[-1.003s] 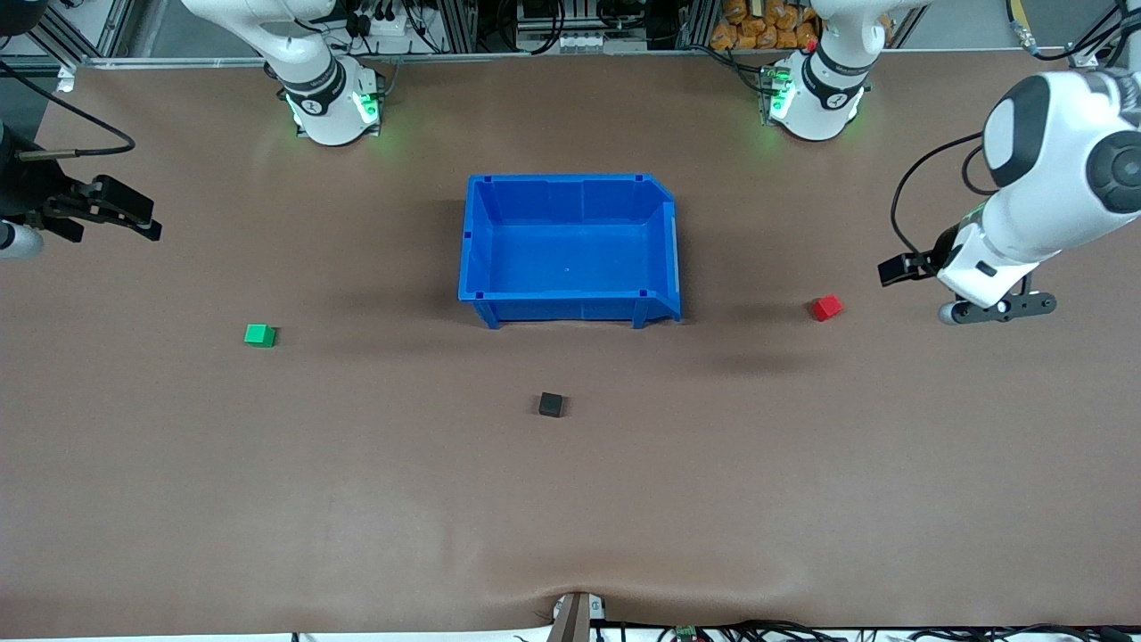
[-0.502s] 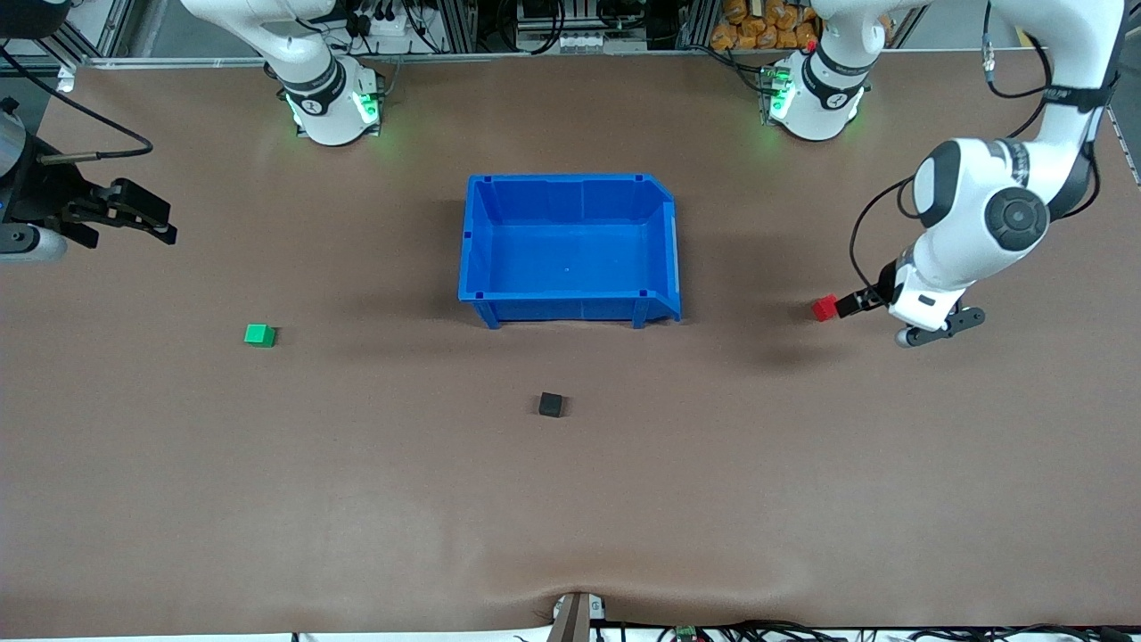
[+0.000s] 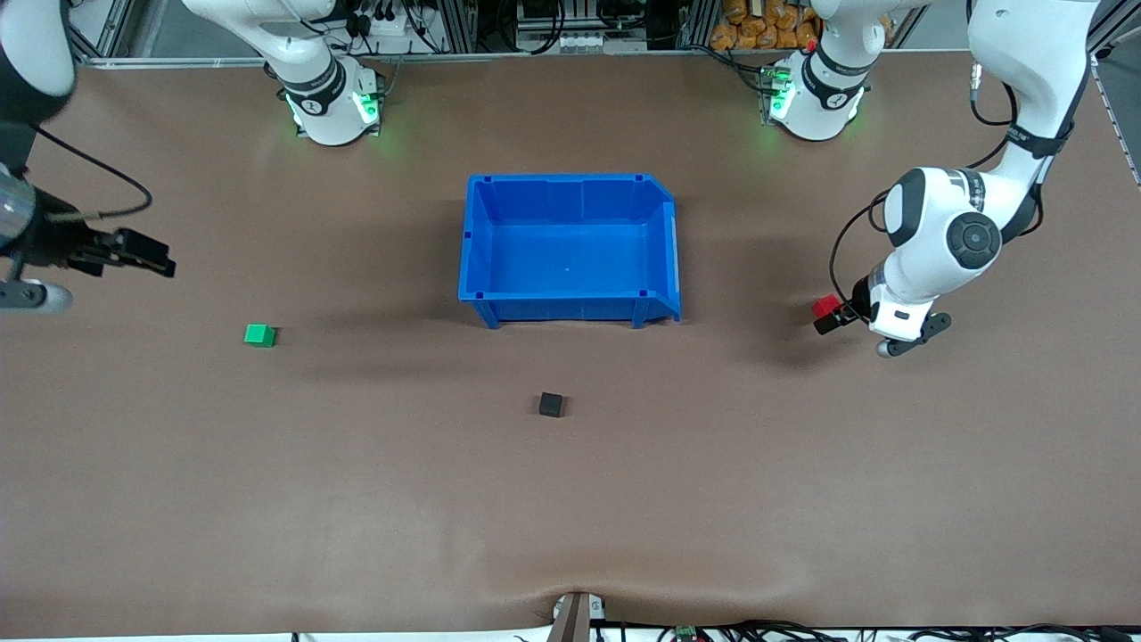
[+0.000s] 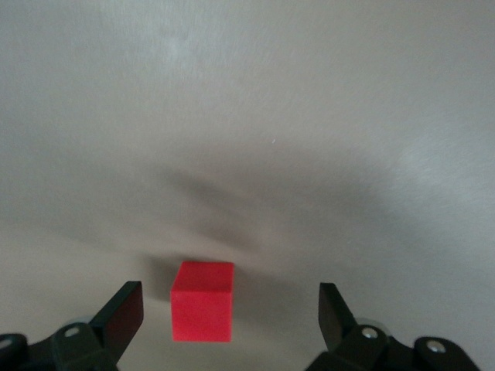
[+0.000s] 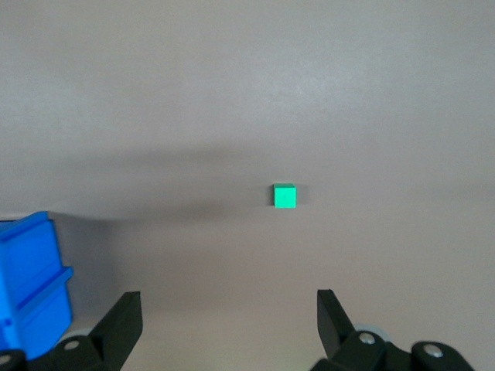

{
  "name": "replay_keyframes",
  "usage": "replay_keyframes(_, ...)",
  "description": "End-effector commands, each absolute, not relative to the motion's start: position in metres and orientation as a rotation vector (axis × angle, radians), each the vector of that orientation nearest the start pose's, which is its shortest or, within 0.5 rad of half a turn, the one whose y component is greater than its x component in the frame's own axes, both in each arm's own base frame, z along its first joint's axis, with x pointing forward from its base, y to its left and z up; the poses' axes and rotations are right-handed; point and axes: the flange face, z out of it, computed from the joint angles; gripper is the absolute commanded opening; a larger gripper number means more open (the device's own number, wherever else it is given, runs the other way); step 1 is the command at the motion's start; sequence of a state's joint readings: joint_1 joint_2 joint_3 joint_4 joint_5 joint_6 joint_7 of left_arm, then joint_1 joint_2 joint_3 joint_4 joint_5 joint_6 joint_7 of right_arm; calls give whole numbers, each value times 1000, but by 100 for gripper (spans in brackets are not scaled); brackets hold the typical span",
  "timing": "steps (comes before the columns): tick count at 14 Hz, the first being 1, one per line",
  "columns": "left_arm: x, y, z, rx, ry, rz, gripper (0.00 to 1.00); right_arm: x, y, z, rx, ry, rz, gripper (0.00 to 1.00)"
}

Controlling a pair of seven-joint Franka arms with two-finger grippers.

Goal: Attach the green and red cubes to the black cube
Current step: 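Close the left gripper on the red cube while the right grasps the green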

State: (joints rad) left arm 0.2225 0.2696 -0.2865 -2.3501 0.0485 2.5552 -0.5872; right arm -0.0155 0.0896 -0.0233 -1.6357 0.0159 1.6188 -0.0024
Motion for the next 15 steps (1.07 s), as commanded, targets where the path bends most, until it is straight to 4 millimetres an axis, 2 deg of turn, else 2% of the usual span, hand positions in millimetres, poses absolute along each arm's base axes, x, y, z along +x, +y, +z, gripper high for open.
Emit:
replay_keyframes(1,500,-35,209,-3071,-811,115,100,574,-33,496,-3131,87,163,100)
replay_keyframes(3,497,-31,208,-3043,-895,123,100,573,-44,458,-3131,117,137,100)
replay_keyframes(5,497,-29,201,-3023,-962,139,100,570,-56,398,-3124,158,170,100)
replay_keyframes(6,497,-30,198,-3024,-970,136,100,568,-58,368,-3122,163,184,100)
replay_keyframes(9,495,-30,189,-3021,-981,154,100,563,-56,303,-3125,151,192,100)
replay_keyframes(10,496,-30,187,-3016,-996,161,100,554,-54,281,-3129,145,171,100)
replay_keyframes(12,495,-30,185,-3010,-1007,166,100,536,-52,252,-3139,139,61,100)
replay_keyframes(15,494,-29,182,-3007,-1006,177,91,532,-57,232,-3140,128,77,100)
